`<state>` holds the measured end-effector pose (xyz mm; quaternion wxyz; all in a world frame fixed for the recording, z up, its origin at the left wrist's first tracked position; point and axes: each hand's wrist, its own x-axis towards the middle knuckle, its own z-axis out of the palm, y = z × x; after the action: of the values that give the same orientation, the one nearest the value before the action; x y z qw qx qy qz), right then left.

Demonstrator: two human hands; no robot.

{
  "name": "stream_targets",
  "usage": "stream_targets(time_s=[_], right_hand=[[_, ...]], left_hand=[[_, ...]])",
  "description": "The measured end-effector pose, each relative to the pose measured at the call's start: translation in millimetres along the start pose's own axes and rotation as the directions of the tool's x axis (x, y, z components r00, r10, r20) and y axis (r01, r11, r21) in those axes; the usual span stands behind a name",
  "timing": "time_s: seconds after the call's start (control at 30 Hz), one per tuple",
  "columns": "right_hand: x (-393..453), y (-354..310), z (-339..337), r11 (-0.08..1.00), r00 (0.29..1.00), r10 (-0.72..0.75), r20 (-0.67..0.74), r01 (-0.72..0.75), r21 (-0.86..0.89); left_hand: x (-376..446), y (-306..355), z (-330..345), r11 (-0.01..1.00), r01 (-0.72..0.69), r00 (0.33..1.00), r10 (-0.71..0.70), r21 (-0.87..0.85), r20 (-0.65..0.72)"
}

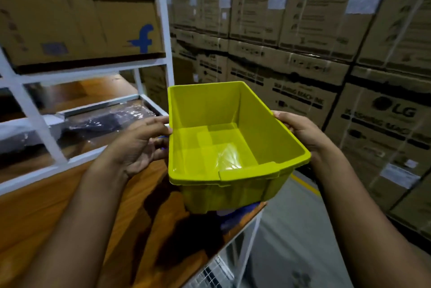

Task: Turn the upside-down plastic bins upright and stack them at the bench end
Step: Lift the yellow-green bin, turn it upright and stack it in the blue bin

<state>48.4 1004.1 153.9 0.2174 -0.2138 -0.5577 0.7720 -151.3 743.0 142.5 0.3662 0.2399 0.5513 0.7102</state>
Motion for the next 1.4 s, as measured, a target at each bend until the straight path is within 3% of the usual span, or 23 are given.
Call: stream_targets(time_s=[0.2,0.4,0.73,1.0,1.4], right_hand=[[66,-21,-33,0.995,0.965,0.074,0.251,-0.087,0.041],[114,-10,-50,0.99,0.892,0.137,0.431,-0.143,-0.02],[147,35,-58,0.983,0.864,0.183,0.469,-0.15,-0.108],[147,70,-73,0.931,0.899,0.191,0.394,-0.039,-0.362],[136,86,-79,0.856,0.921,0.059,0.385,0.152,-0.495]], left_hand=[[12,-12,45,0.997,-0.079,0.975,0.076,-0.007,-0.208],[1,-25,71,0.996,-0.09,0.899,0.094,0.029,-0.428],[-10,-59,73,1.0,0.0,0.86,-0.001,-0.001,-0.511],[-6,-98,68,0.991,0.135,0.788,-0.109,-0.002,-0.606],[-10,-118,67,0.981,0.187,0.751,-0.109,0.05,-0.651]])
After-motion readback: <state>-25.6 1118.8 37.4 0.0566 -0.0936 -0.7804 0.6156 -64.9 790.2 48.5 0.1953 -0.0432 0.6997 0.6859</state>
